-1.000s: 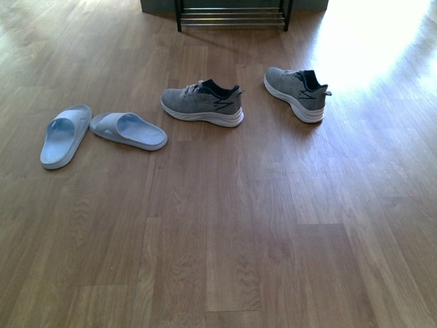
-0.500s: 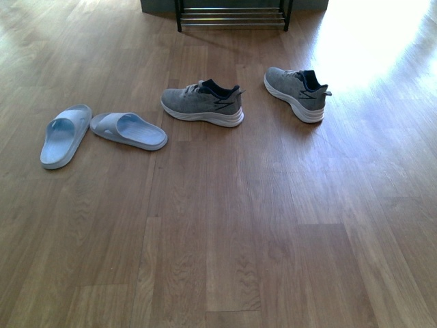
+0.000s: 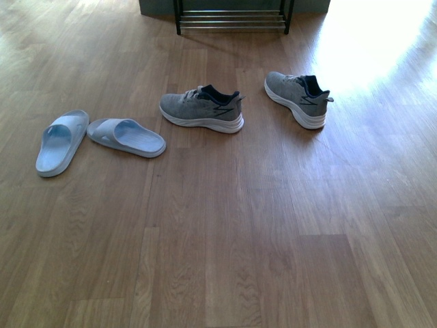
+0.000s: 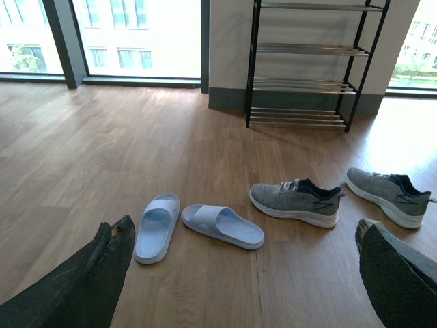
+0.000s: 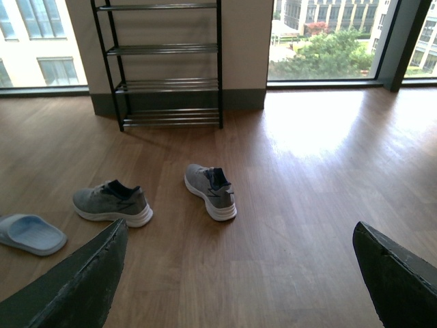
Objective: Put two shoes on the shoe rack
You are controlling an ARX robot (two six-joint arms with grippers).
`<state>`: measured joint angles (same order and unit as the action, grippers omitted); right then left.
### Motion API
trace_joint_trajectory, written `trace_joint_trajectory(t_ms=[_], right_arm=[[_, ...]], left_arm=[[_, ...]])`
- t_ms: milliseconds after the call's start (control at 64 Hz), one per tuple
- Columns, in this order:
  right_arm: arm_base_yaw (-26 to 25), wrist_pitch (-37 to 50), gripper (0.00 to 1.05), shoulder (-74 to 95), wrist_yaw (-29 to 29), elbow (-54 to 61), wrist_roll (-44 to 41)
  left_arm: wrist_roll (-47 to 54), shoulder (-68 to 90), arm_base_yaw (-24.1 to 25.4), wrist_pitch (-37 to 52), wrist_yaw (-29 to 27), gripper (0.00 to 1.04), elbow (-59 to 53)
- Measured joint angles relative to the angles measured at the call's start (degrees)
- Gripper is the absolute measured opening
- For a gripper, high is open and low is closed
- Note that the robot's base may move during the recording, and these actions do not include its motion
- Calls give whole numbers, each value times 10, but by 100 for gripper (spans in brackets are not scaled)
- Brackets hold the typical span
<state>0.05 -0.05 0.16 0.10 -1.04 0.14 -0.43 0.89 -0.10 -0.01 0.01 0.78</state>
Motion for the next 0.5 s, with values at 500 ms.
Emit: trace_joint_trajectory(t_ms=[500], right_arm=[[0,0,96,0,0,0,0]], left_arm=[[0,0,0,0,0,95,0]])
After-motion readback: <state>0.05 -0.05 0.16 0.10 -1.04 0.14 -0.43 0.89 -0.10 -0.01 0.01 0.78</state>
